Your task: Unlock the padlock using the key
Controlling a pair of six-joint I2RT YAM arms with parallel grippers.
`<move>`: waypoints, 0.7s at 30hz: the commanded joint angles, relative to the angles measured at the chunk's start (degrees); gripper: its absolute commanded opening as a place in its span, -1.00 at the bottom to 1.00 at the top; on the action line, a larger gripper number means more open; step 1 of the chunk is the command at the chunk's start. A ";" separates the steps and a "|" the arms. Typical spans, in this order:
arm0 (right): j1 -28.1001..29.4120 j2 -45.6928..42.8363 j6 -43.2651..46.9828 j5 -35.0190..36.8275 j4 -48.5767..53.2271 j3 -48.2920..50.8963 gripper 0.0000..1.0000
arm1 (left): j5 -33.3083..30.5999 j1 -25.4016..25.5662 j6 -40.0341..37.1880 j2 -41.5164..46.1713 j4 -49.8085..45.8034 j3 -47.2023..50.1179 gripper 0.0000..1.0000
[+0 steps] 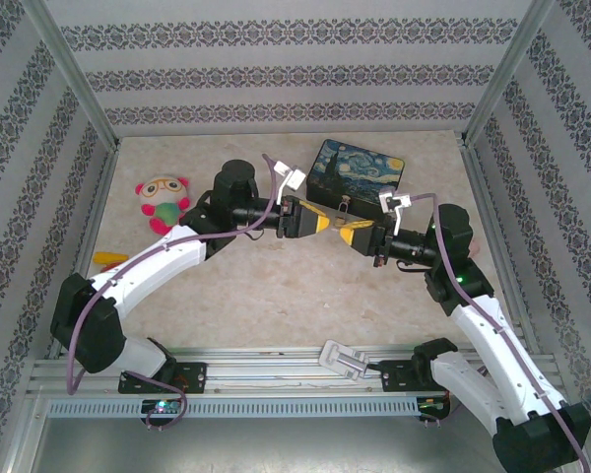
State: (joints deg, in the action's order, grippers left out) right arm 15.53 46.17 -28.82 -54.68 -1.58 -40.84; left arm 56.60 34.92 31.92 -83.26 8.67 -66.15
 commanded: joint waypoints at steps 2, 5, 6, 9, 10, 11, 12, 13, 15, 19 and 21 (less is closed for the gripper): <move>0.82 0.31 -0.49 0.52 -2.70 -1.08 -1.00 | 3.52 1.16 2.28 -1.41 6.30 -1.18 -0.29; 1.18 0.49 -0.50 0.82 -2.89 -1.08 -1.00 | 4.38 1.56 2.79 -2.12 7.22 -1.05 -0.29; 1.26 0.58 -0.49 0.97 -2.90 -1.01 -1.00 | 4.40 1.64 2.95 -2.25 7.54 -0.87 -0.29; 1.53 0.65 -0.52 1.31 -2.93 -0.91 -1.00 | 4.57 1.89 3.64 -2.34 8.59 -0.60 -0.30; 1.53 0.59 -0.51 1.48 -3.04 -0.76 -1.00 | 4.66 1.91 3.76 -2.34 8.77 -0.52 -0.30; 1.61 0.59 -0.50 1.53 -3.05 -0.69 -1.00 | 4.76 2.00 3.76 -2.34 8.78 -0.53 -0.31; 1.61 0.59 -0.49 1.75 -3.13 -0.58 -1.00 | 4.88 2.08 3.76 -2.39 8.82 -0.43 -0.32; 1.61 0.51 -0.45 1.93 -3.16 -0.56 -1.00 | 5.01 2.09 3.68 -2.35 8.74 -0.47 -0.32; 1.70 0.50 -0.46 2.11 -3.27 -0.47 -1.00 | 5.31 2.17 3.61 -2.47 8.65 -0.39 -0.36; 1.79 0.42 -0.60 2.72 -3.56 -0.38 -1.00 | 5.91 2.26 3.67 -2.61 8.39 -0.23 -0.43; 1.79 0.45 -0.60 2.91 -3.77 -0.29 -1.00 | 6.15 2.35 3.29 -2.56 7.89 -0.21 -0.45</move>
State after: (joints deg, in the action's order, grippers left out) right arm 16.78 46.83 -28.82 -52.40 -3.16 -40.84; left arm 60.86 36.42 35.22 -85.47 14.26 -66.15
